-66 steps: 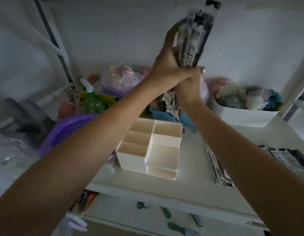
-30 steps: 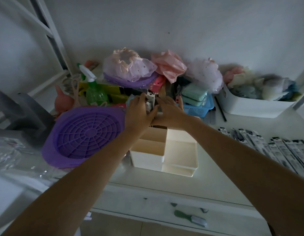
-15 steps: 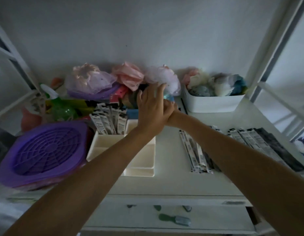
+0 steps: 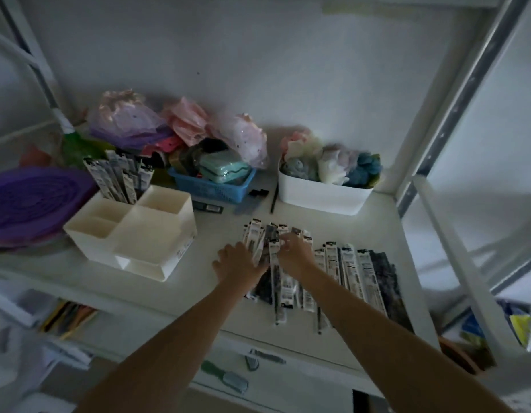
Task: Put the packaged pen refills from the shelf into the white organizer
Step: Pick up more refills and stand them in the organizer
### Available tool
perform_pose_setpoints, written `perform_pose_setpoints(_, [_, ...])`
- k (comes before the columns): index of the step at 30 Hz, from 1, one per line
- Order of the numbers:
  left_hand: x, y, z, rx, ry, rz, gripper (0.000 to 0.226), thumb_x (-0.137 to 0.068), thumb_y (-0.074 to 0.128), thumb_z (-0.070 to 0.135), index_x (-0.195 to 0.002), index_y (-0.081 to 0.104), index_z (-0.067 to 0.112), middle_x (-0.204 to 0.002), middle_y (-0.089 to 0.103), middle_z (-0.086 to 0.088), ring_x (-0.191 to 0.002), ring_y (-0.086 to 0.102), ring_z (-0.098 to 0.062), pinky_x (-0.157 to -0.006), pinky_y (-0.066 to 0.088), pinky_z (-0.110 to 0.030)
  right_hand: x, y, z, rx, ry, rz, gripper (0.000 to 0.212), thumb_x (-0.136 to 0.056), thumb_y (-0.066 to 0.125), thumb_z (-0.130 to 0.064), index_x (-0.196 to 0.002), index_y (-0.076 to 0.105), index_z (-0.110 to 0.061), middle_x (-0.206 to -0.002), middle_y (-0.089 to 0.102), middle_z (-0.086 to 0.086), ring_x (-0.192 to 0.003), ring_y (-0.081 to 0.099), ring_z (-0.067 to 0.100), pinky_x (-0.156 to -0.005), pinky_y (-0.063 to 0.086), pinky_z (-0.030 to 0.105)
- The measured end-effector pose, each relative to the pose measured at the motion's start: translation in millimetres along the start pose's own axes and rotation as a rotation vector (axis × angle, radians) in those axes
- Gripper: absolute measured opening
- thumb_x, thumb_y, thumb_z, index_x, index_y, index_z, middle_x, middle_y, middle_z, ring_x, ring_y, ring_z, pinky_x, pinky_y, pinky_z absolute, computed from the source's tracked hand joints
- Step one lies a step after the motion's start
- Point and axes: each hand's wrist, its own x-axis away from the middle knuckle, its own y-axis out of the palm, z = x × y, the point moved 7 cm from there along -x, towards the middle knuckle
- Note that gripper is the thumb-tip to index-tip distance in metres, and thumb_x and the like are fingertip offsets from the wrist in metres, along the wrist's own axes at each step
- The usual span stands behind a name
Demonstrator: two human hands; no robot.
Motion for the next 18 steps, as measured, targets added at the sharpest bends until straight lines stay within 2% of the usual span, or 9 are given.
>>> perform_pose_setpoints(3, [9.4,-3.8,6.3,0.108,-0.032,0.043,0.067,-0.083,0.055,0.051,-0.126,0.035,0.004,-0.131,0.045,-0.02,-0.121,0.044,-0.035,-0.096,0.043,-0.044,10.4,13.2,10.9,-0.019,0.005,-0.057,0.038,-0.088,0.041,-0.004,-0.124,0.048,-0.015,-0.119,0.061,0.011,-0.078,0.054,0.016,-0.059,0.042,0.019])
perform_pose_setpoints(5, [9.6,-3.0,12.2,0.21,-0.04,0.002,0.068,-0.082,0.063,0.04,-0.128,0.032,0.001,-0.13,0.048,-0.022,-0.12,0.048,-0.036,-0.096,0.044,-0.042,13.3,18.8,12.1,-0.078,0.006,-0.096,0.041,-0.089,0.043,-0.002,-0.127,0.045,-0.015,-0.121,0.06,0.01,-0.069,0.05,0.008,-0.05,0.038,0.016])
perform_pose_setpoints(7, [10.0,-2.4,16.5,0.25,-0.042,-0.032,0.062,-0.082,0.065,0.035,-0.124,0.038,-0.001,-0.127,0.054,-0.022,-0.117,0.053,-0.036,-0.094,0.046,-0.039,13.8,17.8,10.2,-0.095,-0.001,-0.104,0.042,-0.087,0.045,0.0,-0.127,0.044,-0.015,-0.121,0.059,0.009,-0.067,0.049,0.007,-0.045,0.035,0.014])
perform_pose_setpoints(10, [10.5,-3.1,14.4,0.309,-0.068,-0.049,0.049,-0.083,0.064,0.032,-0.116,0.049,-0.002,-0.121,0.061,-0.021,-0.11,0.059,-0.034,-0.086,0.049,-0.035,16.2,12.6,5.8,-0.108,-0.044,-0.063,0.042,-0.086,0.043,0.002,-0.124,0.047,-0.015,-0.119,0.06,0.009,-0.064,0.048,0.004,-0.044,0.036,0.014])
perform_pose_setpoints(13, [10.6,-6.4,13.6,0.343,-0.062,-0.053,0.04,-0.088,0.056,0.03,-0.112,0.056,-0.002,-0.118,0.064,-0.021,-0.108,0.06,-0.034,-0.085,0.049,-0.034,14.2,5.1,3.4,-0.122,-0.082,-0.023,0.042,-0.086,0.041,0.001,-0.124,0.048,-0.016,-0.12,0.059,0.009,-0.06,0.047,-0.001,-0.04,0.038,0.011])
perform_pose_setpoints(16, [11.4,-9.8,10.5,0.362,-0.049,-0.053,0.039,-0.093,0.048,0.029,-0.112,0.056,-0.004,-0.119,0.062,-0.023,-0.11,0.059,-0.036,-0.09,0.048,-0.036,14.0,-3.0,-3.6,-0.13,-0.12,0.043,0.033,-0.09,0.039,-0.006,-0.119,0.051,-0.013,-0.109,0.063,0.009,-0.054,0.047,0.006,-0.046,0.04,0.02])
perform_pose_setpoints(18, [11.0,-12.5,8.1,0.386,-0.04,-0.069,0.036,-0.095,0.045,0.027,-0.113,0.054,-0.003,-0.119,0.062,-0.022,-0.109,0.059,-0.036,-0.09,0.048,-0.037,15.8,-4.6,-11.8,-0.132,-0.133,0.073,0.029,-0.09,0.04,-0.01,-0.116,0.053,-0.012,-0.101,0.062,0.006,-0.058,0.051,0.011,-0.051,0.041,0.023])
